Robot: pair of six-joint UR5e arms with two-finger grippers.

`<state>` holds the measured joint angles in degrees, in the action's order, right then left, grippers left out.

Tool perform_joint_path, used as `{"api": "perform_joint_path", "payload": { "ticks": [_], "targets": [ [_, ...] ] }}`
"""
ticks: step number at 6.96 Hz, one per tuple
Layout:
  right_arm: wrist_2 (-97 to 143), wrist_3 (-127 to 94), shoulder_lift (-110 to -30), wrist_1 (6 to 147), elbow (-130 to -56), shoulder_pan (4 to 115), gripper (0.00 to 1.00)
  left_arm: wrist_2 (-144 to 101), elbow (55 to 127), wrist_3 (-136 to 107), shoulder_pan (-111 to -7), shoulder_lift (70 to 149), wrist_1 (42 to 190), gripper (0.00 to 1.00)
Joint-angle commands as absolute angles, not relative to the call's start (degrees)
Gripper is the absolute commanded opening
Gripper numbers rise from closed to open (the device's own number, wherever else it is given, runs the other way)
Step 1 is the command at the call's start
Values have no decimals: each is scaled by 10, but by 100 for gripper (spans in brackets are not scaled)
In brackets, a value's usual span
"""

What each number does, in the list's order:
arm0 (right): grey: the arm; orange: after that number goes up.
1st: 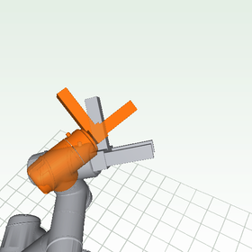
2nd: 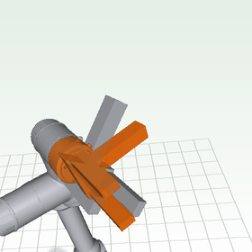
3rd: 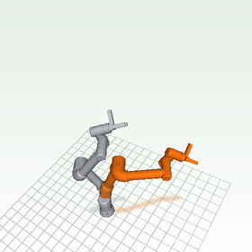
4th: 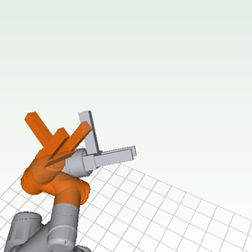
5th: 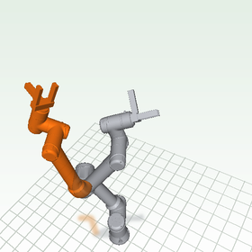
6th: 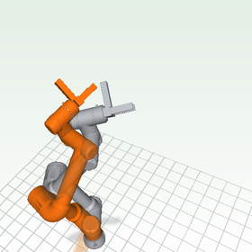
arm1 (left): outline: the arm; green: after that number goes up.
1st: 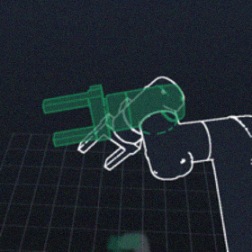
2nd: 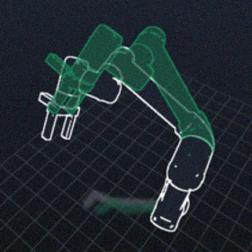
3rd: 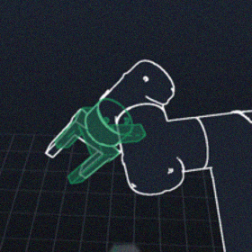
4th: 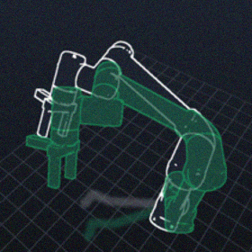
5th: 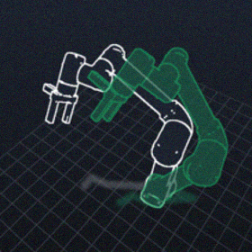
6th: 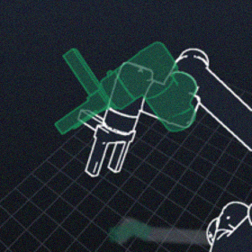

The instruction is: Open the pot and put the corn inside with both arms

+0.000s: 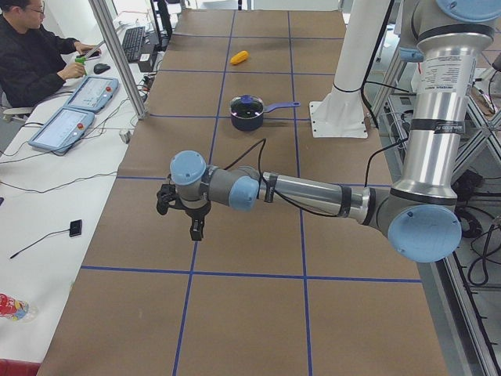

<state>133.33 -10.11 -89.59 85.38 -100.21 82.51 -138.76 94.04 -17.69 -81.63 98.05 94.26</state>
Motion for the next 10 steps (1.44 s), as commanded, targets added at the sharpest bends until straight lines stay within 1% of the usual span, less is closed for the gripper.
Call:
{"api": "perform_joint_path", "payload": {
  "ticks": [1,2,4,6,8,9,10],
  "targets": [
    [1338,-107,-892,820,-1016,768,100,-1388,959,-207,-792,1089,817,100],
    [1341,-134,-877,820,-1018,763,100,-1389,967,-208,-782,1145,750,100],
    [1344,-133,-861,817,-1020,712,100,-1383,982,-311,-718,1203,737,100],
    [1343,-121,-846,817,-1007,675,100,-1373,992,-356,-680,1227,737,100],
    [1322,-122,-827,817,-990,650,99,-1346,987,-362,-641,1254,737,100],
    [1307,-123,-821,817,-984,637,95,-1330,984,-406,-611,1279,738,100],
    [1302,-122,-816,817,-977,628,94,-1306,981,-433,-583,1297,738,100]
  ]
}}
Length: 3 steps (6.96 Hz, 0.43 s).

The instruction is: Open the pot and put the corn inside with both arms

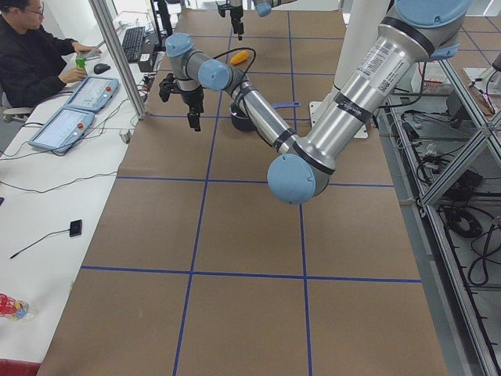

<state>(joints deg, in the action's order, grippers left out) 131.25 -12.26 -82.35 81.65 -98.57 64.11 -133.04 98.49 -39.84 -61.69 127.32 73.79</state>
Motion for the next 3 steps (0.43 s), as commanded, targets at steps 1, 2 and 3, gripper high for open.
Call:
{"api": "perform_joint_path", "payload": {
  "ticks": [1,2,3],
  "targets": [
    [1300,-115,-803,816,-966,621,89,-1303,974,-442,-569,1313,739,100],
    [1299,-88,-799,816,-962,617,89,-1301,966,-443,-563,1326,740,100],
    [1299,-68,-798,816,-950,616,89,-1281,966,-444,-551,1331,741,100]
  ]
}}
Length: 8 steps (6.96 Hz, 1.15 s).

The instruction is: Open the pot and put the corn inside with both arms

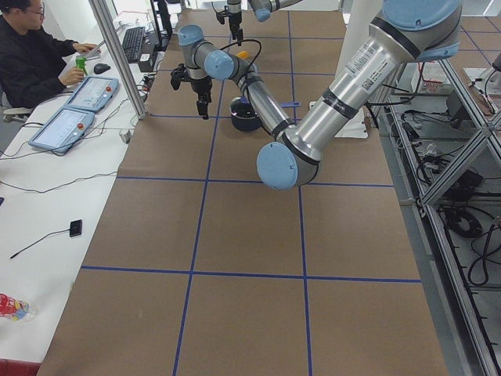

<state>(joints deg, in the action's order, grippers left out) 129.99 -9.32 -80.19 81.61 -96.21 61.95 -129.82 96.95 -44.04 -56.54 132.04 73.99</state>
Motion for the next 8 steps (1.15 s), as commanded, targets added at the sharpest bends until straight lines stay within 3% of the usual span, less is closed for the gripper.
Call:
{"api": "perform_joint_path", "payload": {
  "ticks": [1,8],
  "targets": [
    [1297,-59,-794,816,-948,606,89,-1274,963,-446,-541,1337,741,100],
    [1274,-24,-788,788,-910,566,90,-1254,962,-463,-518,1342,742,100]
  ]
}}
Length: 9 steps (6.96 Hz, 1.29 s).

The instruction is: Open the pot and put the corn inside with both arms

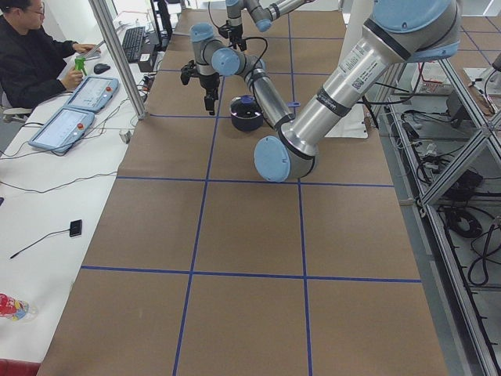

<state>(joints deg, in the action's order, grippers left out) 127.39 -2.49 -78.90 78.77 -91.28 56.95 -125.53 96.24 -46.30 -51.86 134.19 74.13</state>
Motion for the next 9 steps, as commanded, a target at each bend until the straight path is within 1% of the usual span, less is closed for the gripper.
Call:
{"api": "perform_joint_path", "payload": {
  "ticks": [1,2,3,7,8,9],
  "targets": [
    [1273,-23,-788,788,-904,566,90,-1253,962,-462,-517,1341,742,100],
    [1264,-22,-788,788,-901,562,90,-1253,962,-462,-509,1340,741,100],
    [1252,-22,-787,788,-901,556,84,-1253,962,-463,-509,1341,741,100],
    [1249,-20,-787,788,-890,548,79,-1253,962,-463,-509,1341,741,100],
    [1250,-18,-788,788,-891,548,75,-1253,962,-463,-509,1341,741,100],
    [1250,-16,-790,788,-890,548,64,-1253,962,-463,-509,1340,741,100]
  ]
}}
